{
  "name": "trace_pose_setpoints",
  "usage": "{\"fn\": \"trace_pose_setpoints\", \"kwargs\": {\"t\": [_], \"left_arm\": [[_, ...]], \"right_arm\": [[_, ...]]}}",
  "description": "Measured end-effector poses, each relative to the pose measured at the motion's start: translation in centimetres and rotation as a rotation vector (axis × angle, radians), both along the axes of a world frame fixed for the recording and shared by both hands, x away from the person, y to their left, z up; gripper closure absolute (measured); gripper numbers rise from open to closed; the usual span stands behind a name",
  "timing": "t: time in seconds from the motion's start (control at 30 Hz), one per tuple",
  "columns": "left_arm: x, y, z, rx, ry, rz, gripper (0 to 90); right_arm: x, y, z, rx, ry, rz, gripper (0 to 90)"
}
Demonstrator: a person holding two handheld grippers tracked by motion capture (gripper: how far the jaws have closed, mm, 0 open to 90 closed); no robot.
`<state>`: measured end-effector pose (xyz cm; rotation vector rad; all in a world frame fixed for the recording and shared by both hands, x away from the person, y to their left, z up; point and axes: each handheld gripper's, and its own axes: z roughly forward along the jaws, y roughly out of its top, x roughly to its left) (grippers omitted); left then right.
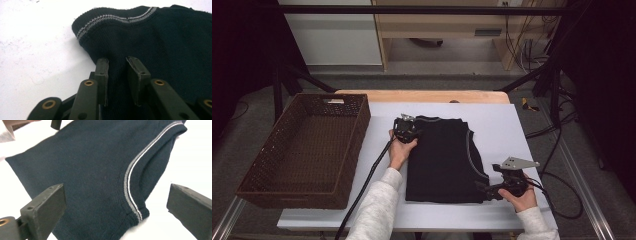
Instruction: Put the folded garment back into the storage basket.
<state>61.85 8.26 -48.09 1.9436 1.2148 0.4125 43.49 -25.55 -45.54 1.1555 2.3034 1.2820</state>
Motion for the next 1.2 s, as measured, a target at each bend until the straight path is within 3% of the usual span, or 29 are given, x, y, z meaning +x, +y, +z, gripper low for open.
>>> {"fn": "trace_pose_setpoints", "kwargs": {"t": [0.3, 0.37, 0.73, 1.0, 1.13, 1.2], "left_arm": [[-0.2, -0.1, 0.0, 0.005, -0.012, 0.004, 76.3], [-0.2, -0.2, 0.0, 0.006, -0.016, 0.003, 76.7], [-0.3, -0.2, -0.1, 0.01, -0.024, 0.005, 76.9], [-0.3, -0.1, -0.1, -0.005, -0.019, 0.007, 76.9], [-0.2, -0.1, -0.1, -0.009, -0.013, 0.011, 76.9], [-0.3, -0.1, -0.1, -0.007, -0.016, 0.01, 76.9]], "right_arm": [[-0.1, 0.8, -1.1, -0.062, 0.07, -0.034, 8.2], [0.0, 1.1, -1.7, -0.101, 0.086, -0.031, 9.6], [0.2, 1.7, -2.3, -0.127, 0.143, -0.035, 13.1], [-0.2, 2.4, -2.4, -0.15, 0.129, -0.046, 19.7], [-0.4, 2.7, -2.3, -0.16, 0.13, -0.046, 27.0], [-0.5, 2.8, -2.2, -0.157, 0.133, -0.032, 35.2]]}}
